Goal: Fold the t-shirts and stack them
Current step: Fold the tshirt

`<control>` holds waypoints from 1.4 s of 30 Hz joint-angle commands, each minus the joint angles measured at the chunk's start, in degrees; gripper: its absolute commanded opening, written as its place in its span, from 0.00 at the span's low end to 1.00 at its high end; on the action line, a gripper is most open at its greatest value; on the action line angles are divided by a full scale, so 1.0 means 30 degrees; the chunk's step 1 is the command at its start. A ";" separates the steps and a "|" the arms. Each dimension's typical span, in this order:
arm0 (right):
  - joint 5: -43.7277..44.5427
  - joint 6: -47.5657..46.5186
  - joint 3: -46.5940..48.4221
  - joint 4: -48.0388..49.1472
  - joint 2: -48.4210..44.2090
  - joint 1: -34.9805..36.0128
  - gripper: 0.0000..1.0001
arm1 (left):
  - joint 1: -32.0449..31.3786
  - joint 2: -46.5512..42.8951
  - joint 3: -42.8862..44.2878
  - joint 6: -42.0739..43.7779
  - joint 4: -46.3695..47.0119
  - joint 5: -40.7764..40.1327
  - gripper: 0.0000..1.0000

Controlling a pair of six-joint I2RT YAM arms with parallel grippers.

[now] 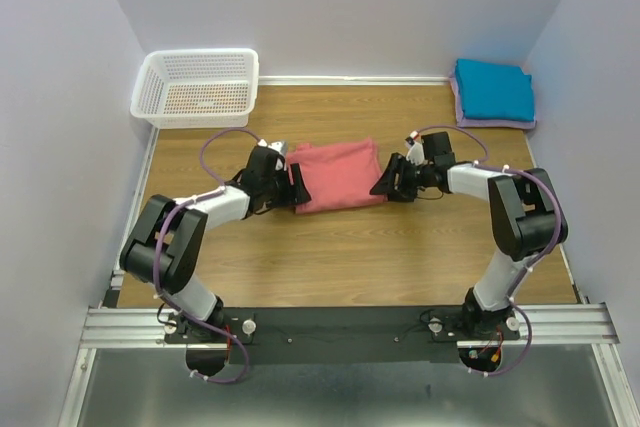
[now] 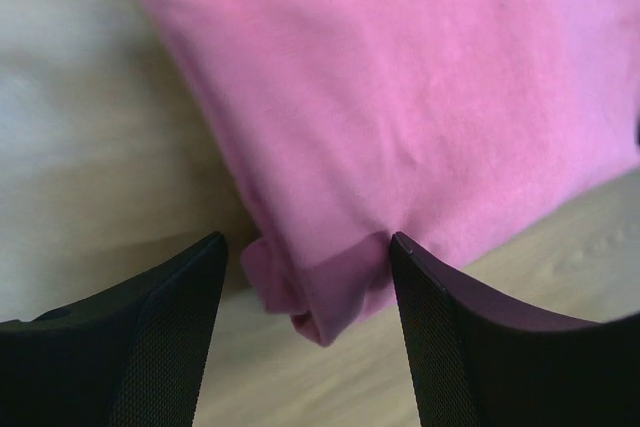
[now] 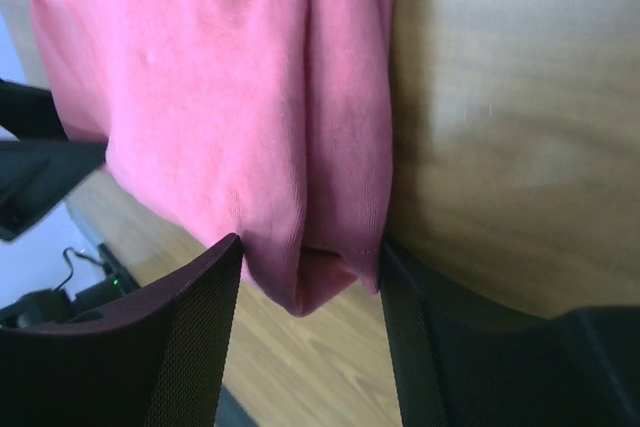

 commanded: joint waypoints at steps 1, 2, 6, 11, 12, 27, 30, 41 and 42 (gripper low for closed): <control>-0.1419 0.0035 -0.1402 0.0341 -0.0744 0.0165 0.61 | -0.1075 -0.1590 -0.1495 -0.1253 0.0389 0.1387 0.74; -0.1566 -0.0082 -0.1607 0.0341 -0.0803 0.0195 0.58 | -0.1483 -0.1795 -0.1761 -0.1428 0.0447 0.1387 0.74; -0.2065 -0.0054 -0.2983 0.0312 -0.1707 0.0428 0.52 | -0.2362 -0.3168 -0.2817 -0.2249 0.0478 0.1853 0.73; -0.2301 0.0532 -0.5675 0.0079 -0.4518 0.0664 0.53 | -0.3186 -0.6360 -0.3755 -0.3304 -0.0896 0.0279 0.73; -0.1778 0.0445 -0.5884 -0.0415 -0.5713 0.0635 0.55 | -0.3157 -0.7556 -0.3756 -0.3218 -0.1712 -0.0799 0.73; 0.2358 -0.4971 0.2665 -0.2383 -0.3066 0.0634 0.63 | 0.0006 -0.6781 -0.0507 0.3224 -0.1988 -0.4530 0.74; 0.2299 -0.6609 0.3866 -0.2383 -0.1660 0.0605 0.63 | 0.0241 -0.5405 0.0197 0.4893 -0.1312 -0.4124 0.74; -0.0570 -1.0569 0.6007 -0.2354 0.1946 0.0459 0.63 | 0.0359 -0.2618 0.0930 0.8734 -0.0373 -0.1075 0.75; -0.1123 -1.0716 0.6240 -0.2354 0.2124 0.0459 0.63 | 0.0330 -0.2298 0.1018 0.8823 -0.0372 -0.0871 0.74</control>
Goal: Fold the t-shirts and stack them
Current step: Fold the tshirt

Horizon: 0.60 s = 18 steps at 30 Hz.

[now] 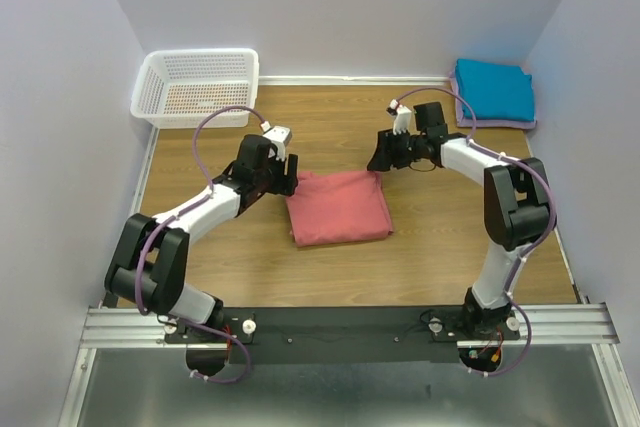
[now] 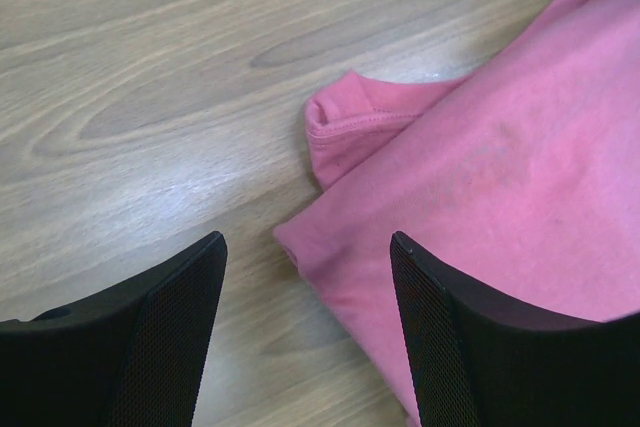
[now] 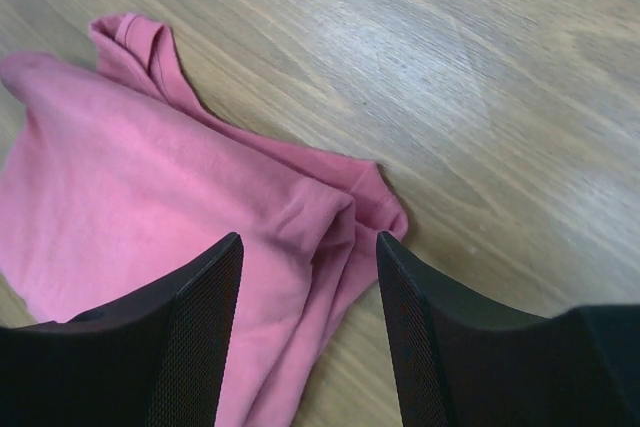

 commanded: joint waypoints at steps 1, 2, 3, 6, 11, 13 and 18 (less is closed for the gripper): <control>-0.2030 -0.1850 0.0989 -0.0241 0.0967 -0.0066 0.63 | 0.0096 0.0867 0.0428 0.1792 0.0866 0.1462 0.74; -0.2323 -0.1909 0.1106 -0.0241 0.1143 -0.0066 0.63 | 0.0096 0.1013 0.0690 0.1910 0.0866 0.1579 0.74; -0.2964 -0.1968 0.1194 -0.0241 0.1493 -0.0066 0.62 | 0.0067 0.1334 0.0780 0.1998 0.0924 0.1725 0.74; -0.3643 -0.2027 0.1429 -0.0270 0.2108 -0.0066 0.61 | 0.0096 0.2065 0.1190 0.2262 0.0925 0.1873 0.74; -0.4259 -0.2173 0.1430 -0.0270 0.2521 -0.0066 0.57 | 0.0067 0.3035 0.1630 0.2497 0.0779 0.1932 0.74; -0.4377 -0.2203 0.1400 -0.0241 0.2580 -0.0066 0.51 | 0.0096 0.3415 0.1747 0.2556 0.0692 0.2253 0.73; -0.4640 -0.2174 0.1430 -0.0270 0.2463 -0.0066 0.28 | 0.0096 0.3856 0.1865 0.2673 0.0399 0.2869 0.68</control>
